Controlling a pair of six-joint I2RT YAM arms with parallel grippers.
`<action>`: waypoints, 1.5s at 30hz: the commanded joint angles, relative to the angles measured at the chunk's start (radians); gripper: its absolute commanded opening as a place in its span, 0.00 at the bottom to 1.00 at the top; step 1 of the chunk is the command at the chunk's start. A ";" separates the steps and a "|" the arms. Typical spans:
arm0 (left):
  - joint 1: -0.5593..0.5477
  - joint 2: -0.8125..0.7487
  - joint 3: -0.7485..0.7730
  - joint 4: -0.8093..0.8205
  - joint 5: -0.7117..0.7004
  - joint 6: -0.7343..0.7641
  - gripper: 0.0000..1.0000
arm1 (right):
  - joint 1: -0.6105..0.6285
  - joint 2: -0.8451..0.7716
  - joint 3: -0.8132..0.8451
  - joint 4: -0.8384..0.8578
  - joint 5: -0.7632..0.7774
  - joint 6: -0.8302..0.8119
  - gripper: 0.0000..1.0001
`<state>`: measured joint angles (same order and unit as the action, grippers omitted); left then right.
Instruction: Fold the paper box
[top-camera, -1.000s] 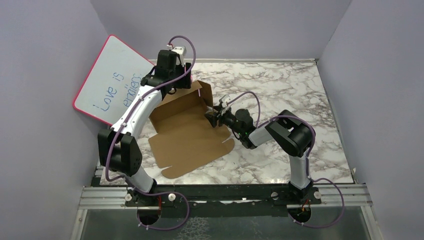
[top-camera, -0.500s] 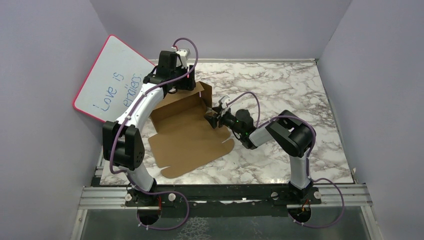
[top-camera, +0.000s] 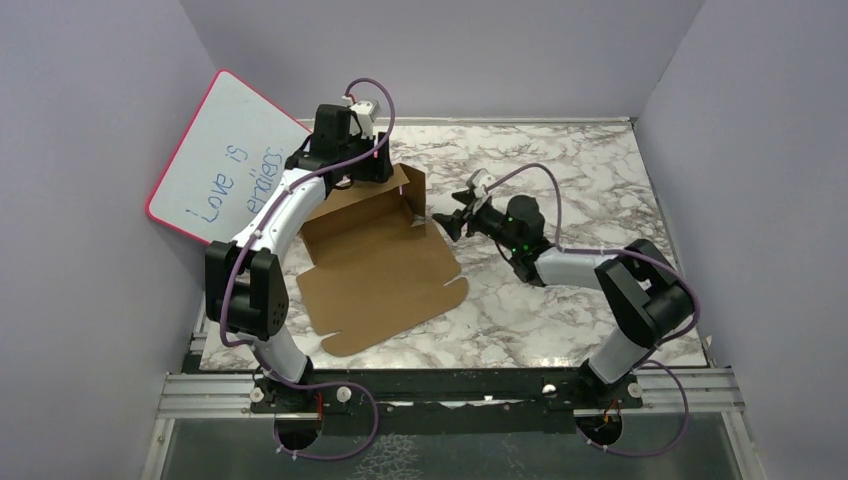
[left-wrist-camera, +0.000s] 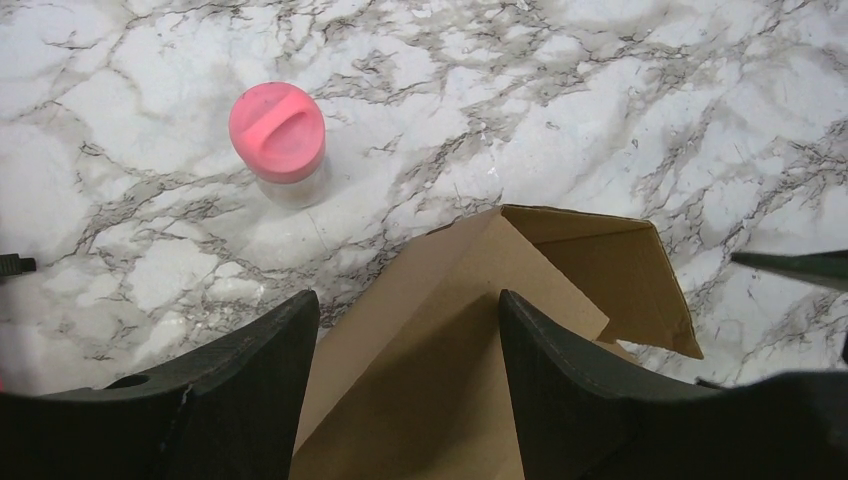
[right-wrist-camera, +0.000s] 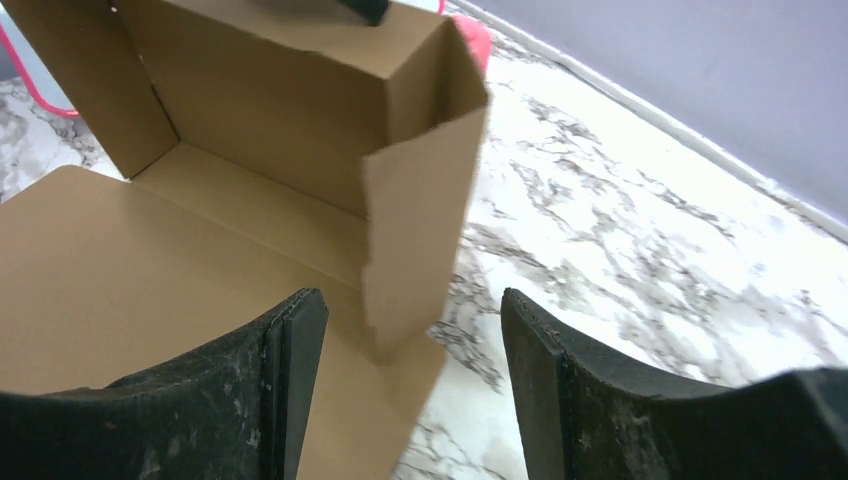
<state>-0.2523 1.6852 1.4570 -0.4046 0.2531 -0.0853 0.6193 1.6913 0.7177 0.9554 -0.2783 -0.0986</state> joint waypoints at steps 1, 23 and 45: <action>0.009 -0.004 -0.032 -0.028 0.035 0.016 0.68 | -0.126 -0.078 0.040 -0.162 -0.216 0.014 0.70; 0.030 0.002 -0.038 -0.019 0.145 -0.007 0.68 | -0.176 0.325 0.517 -0.375 -0.616 -0.168 0.75; 0.030 0.013 -0.050 -0.007 0.324 -0.059 0.68 | -0.038 0.445 0.528 -0.089 -0.393 -0.036 0.65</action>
<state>-0.2218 1.6855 1.4223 -0.3916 0.4973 -0.1291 0.5686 2.1056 1.2423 0.7715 -0.7227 -0.1677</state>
